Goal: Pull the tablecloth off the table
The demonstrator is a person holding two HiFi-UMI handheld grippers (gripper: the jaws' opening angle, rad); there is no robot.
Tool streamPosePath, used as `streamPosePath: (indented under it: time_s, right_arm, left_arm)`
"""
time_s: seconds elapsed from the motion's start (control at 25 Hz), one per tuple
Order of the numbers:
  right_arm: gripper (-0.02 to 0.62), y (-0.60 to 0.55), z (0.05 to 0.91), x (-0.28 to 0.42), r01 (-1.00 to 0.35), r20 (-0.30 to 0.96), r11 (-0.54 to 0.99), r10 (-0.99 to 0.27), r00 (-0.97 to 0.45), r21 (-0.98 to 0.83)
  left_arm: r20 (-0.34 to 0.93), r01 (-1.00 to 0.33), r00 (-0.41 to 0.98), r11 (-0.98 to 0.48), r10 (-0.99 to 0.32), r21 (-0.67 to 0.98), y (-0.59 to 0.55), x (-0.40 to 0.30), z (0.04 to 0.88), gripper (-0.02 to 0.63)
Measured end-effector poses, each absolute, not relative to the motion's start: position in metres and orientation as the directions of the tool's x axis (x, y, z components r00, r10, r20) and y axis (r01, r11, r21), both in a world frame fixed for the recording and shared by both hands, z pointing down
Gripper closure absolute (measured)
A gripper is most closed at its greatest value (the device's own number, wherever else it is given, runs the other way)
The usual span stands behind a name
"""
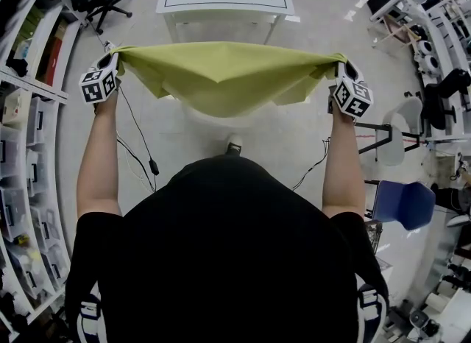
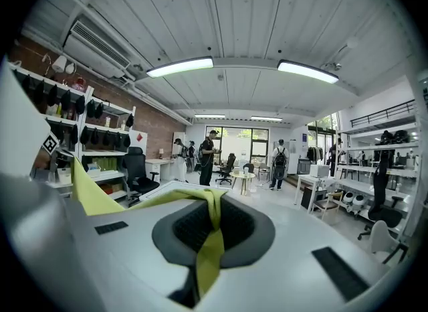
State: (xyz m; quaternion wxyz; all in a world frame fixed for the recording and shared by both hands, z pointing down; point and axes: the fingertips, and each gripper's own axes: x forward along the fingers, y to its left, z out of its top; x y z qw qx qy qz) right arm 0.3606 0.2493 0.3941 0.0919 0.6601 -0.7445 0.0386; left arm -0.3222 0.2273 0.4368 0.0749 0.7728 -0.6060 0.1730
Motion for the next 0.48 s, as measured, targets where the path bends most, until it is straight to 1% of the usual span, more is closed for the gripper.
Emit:
streamPosePath:
  time_s: [0.48]
  right_arm:
    - [0.577,0.2558,0.3930,0.3710,-0.994,0.192,0.095,-0.978,-0.083,0.052]
  left_arm:
    - [0.370,-0.966,0.195,-0.244,-0.908,-0.088,0.2272,-0.3286,0.4362,0.583]
